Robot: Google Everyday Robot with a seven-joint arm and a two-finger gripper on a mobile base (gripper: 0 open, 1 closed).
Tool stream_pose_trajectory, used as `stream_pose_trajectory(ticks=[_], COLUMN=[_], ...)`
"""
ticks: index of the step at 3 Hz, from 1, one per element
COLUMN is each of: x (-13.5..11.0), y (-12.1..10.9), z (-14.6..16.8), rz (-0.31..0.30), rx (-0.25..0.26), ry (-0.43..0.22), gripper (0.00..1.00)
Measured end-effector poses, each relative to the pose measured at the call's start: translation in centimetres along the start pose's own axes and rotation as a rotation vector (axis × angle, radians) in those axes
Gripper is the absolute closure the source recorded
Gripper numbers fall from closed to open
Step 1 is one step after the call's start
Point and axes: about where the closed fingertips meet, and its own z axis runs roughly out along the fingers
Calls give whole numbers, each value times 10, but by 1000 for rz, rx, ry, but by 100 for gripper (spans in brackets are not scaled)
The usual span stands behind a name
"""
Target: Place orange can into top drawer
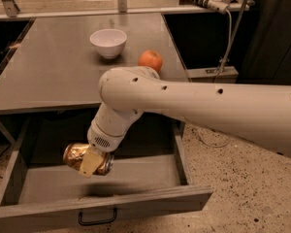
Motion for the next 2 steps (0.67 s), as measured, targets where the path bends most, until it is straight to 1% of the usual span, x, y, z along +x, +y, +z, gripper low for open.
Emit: stream_pose_trajectory(ticks=[1,2], x=[2,6], y=[2,-8], z=[14,41], rz=[16,40], rx=[-17,-18], ry=[-38,-70], gripper=[100,100])
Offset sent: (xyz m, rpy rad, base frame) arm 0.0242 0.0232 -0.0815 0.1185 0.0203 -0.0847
